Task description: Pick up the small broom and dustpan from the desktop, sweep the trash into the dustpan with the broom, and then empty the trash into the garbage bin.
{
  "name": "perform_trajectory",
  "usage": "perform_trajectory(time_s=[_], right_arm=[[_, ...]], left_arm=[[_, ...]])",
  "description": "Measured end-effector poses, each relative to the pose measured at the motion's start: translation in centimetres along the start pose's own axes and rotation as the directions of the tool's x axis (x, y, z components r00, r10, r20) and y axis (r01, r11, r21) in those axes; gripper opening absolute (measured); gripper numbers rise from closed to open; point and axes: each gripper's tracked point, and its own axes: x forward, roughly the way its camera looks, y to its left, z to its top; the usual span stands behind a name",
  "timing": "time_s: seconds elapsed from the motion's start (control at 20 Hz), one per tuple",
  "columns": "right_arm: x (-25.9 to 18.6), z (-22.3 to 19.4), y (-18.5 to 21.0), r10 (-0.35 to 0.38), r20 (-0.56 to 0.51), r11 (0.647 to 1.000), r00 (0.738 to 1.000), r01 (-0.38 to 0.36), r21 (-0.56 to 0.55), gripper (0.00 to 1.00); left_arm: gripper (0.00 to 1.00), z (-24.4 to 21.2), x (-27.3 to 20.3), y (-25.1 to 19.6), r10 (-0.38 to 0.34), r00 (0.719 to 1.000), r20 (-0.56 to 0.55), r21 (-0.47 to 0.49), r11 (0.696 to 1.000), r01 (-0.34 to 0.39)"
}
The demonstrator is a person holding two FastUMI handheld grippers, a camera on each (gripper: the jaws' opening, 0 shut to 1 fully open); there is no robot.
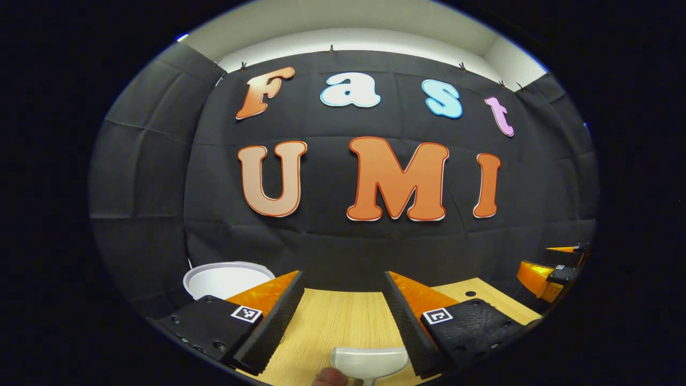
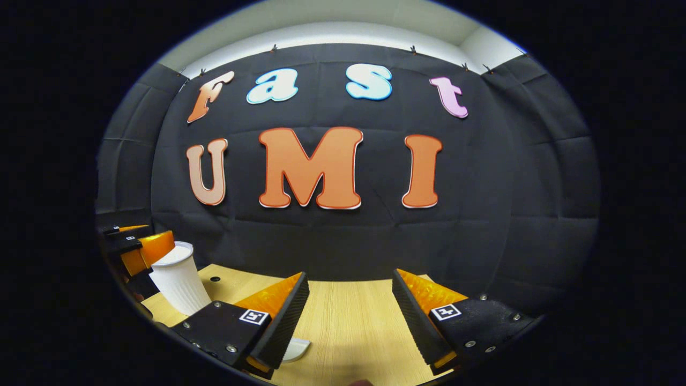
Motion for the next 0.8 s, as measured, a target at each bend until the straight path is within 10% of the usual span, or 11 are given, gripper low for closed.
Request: perform_trajectory(time_s=[0.8], right_arm=[[-0.6,0.6,0.8,0.037,0.038,0.999,0.999,-0.037,-0.018,0.94]], left_arm=[[0.93,-0.1,0.2,1.5,0.043,0.999,0.018,-0.027,0.999,-0.043]])
